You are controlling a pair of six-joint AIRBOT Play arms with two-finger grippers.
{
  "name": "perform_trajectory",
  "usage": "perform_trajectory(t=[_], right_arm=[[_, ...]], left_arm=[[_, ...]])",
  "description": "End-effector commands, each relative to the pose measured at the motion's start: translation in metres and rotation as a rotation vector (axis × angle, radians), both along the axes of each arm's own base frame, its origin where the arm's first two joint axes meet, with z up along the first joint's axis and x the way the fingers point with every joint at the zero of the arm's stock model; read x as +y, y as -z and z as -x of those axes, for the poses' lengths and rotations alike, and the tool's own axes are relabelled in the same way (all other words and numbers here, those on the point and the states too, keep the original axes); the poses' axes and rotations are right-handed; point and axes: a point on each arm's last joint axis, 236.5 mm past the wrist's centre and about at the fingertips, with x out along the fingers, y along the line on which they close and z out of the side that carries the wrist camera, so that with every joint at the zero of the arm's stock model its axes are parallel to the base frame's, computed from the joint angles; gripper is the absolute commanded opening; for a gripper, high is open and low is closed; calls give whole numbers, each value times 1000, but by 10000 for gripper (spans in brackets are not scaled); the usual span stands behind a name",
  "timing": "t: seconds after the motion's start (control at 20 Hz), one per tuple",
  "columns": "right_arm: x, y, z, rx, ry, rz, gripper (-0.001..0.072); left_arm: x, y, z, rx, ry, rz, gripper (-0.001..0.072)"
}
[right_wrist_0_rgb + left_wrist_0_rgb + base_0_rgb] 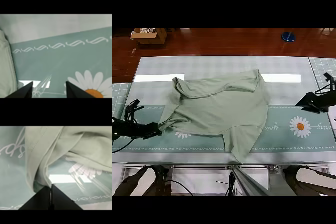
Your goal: Fold the shirts.
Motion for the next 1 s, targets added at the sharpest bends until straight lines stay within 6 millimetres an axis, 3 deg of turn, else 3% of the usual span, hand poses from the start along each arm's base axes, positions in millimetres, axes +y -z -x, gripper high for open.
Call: perform_trajectory(t=[0.0, 0.1, 0.25, 0.4, 0.55, 0.75, 0.85, 0.9, 0.95], right_arm=[[36, 16, 17, 23, 14, -157, 491], [58, 19, 18, 5, 39, -253, 491], [78, 38, 27, 35, 47, -262, 490], [118, 53, 38, 57, -2, -285, 490], [157, 58, 41, 53, -65, -299, 489], [192, 64, 38, 58, -87, -262, 465], [210, 66, 43, 67, -120, -248, 395], [218, 67, 45, 64, -143, -242, 288], [225, 67, 48, 63, -166, -240, 90]], left_arm=[[1, -8, -2, -37, 1, -18, 21], [1, -8, -2, -37, 1, -18, 21], [1, -8, -2, -37, 1, -18, 21], [1, -8, -2, -37, 2, -18, 21], [1, -8, -2, -37, 2, -18, 21], [1, -8, -2, -37, 1, -17, 21], [0, -8, -3, -41, -1, -12, 21], [-1, -9, -5, -46, -5, -9, 21], [-2, -10, -8, -58, -13, 1, 21]])
